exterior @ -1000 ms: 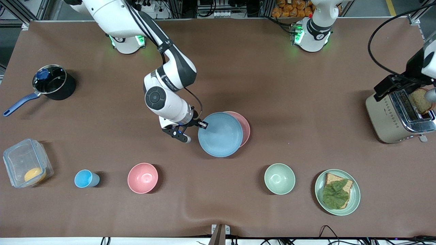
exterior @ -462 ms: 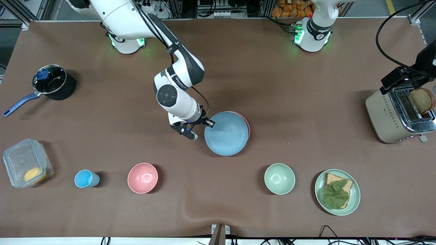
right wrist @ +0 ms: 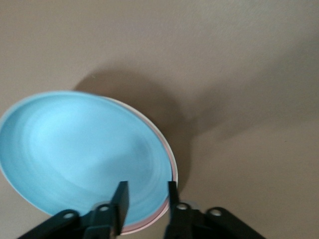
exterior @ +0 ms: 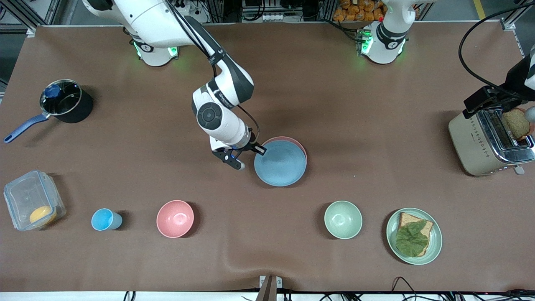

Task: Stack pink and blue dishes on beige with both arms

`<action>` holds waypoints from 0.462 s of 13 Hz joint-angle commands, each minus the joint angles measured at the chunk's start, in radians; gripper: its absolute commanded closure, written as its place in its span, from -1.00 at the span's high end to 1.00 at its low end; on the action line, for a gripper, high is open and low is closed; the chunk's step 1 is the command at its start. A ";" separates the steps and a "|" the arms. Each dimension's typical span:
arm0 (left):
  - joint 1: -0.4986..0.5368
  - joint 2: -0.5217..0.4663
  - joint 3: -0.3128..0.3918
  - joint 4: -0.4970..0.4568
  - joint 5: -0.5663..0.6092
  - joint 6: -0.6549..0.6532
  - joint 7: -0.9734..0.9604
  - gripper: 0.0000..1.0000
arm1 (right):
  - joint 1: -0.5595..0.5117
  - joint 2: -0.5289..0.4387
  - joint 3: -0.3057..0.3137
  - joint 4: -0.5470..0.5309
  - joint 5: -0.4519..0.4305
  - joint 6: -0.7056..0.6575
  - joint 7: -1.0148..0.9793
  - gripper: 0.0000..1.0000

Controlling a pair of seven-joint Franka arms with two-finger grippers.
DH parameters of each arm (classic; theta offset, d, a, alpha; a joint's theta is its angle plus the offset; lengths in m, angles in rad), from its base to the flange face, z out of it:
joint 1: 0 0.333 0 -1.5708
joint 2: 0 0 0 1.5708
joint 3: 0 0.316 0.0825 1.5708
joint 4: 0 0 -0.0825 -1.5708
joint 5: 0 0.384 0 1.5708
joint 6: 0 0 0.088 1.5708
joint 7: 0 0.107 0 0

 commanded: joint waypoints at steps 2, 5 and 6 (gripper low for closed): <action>0.010 0.000 0.003 0.001 -0.022 -0.017 0.028 1.00 | -0.081 -0.098 -0.062 0.009 -0.018 -0.203 -0.164 1.00; 0.010 0.002 0.004 0.001 -0.022 -0.017 0.027 1.00 | -0.210 -0.128 -0.101 -0.006 -0.061 -0.275 -0.413 1.00; 0.010 0.004 0.004 0.001 -0.022 -0.017 0.028 1.00 | -0.250 -0.128 -0.108 -0.018 -0.108 -0.291 -0.467 1.00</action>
